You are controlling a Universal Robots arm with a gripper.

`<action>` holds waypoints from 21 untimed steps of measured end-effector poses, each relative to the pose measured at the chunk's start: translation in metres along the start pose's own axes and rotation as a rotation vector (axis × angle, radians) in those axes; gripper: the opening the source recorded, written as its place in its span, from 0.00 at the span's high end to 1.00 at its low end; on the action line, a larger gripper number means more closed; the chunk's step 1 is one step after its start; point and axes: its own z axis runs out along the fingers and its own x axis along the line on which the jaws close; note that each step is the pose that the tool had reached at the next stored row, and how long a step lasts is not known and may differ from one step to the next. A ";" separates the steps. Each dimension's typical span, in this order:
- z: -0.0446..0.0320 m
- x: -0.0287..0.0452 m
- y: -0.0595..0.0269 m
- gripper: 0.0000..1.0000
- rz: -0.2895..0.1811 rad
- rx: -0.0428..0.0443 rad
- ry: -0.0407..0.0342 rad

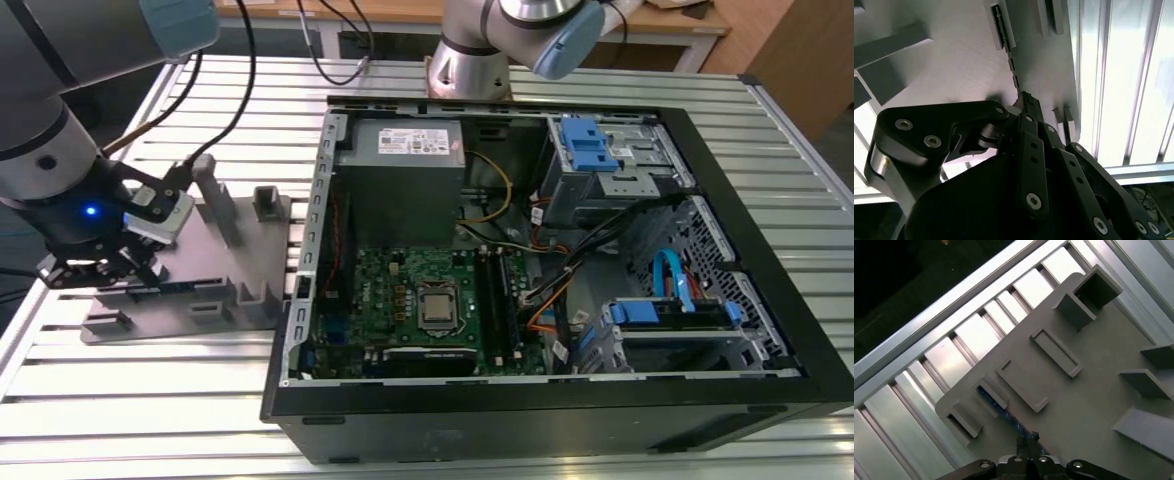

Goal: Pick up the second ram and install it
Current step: 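Pick up the second ram and move it above second insertion slot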

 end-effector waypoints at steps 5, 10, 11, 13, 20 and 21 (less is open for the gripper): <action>0.0000 0.0000 0.0000 0.93 -0.090 -0.0021 0.0040; 0.0000 0.0000 0.0000 0.93 -0.175 -0.0043 0.0078; 0.0000 0.0000 0.0000 0.93 -0.190 -0.0046 0.0085; 0.0000 0.0000 0.0000 0.93 -0.218 -0.0053 0.0096; 0.0000 0.0000 0.0000 0.93 -0.307 -0.0075 0.0136; 0.0000 0.0000 0.0000 0.93 -0.318 -0.0078 0.0141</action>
